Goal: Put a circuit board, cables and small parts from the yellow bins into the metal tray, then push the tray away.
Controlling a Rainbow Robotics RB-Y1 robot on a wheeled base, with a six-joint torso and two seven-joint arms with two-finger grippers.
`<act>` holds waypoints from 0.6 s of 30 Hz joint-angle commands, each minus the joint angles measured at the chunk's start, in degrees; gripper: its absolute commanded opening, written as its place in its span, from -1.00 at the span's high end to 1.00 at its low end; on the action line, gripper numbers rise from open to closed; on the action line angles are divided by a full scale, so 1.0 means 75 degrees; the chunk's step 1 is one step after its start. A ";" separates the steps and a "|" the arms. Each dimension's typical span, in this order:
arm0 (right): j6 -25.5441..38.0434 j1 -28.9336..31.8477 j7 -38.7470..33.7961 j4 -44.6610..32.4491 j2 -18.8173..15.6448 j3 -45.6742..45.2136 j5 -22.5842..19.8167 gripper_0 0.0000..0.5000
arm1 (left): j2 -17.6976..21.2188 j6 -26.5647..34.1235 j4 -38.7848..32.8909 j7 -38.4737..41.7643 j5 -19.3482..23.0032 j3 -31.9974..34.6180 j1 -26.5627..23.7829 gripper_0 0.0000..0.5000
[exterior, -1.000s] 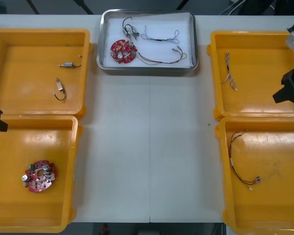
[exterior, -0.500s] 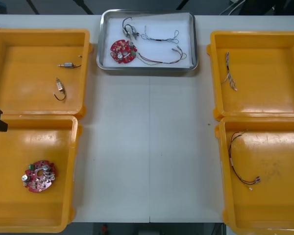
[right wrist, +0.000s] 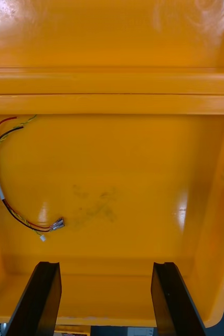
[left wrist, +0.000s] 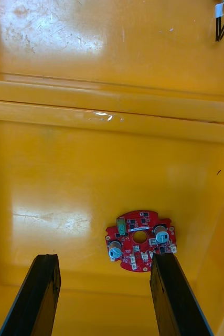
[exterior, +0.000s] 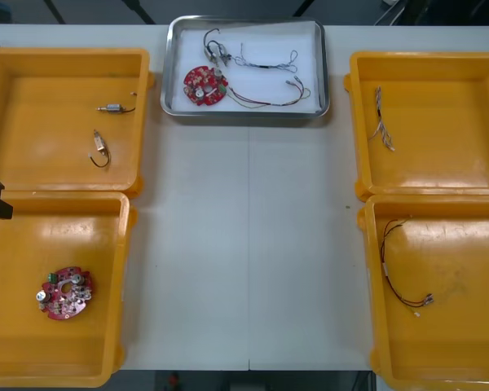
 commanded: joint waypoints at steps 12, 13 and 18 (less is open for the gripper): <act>0.0031 0.0183 -0.0004 -0.0185 0.0292 -0.0218 0.0388 -1.00 | 0.0322 0.0063 -0.0161 -0.0166 0.0046 0.0158 0.0133 -1.00; 0.0031 0.0183 -0.0004 -0.0185 0.0292 -0.0218 0.0388 -1.00 | 0.0322 0.0063 -0.0161 -0.0166 0.0046 0.0158 0.0133 -1.00; 0.0031 0.0183 -0.0004 -0.0185 0.0292 -0.0218 0.0388 -1.00 | 0.0322 0.0063 -0.0161 -0.0166 0.0046 0.0158 0.0133 -1.00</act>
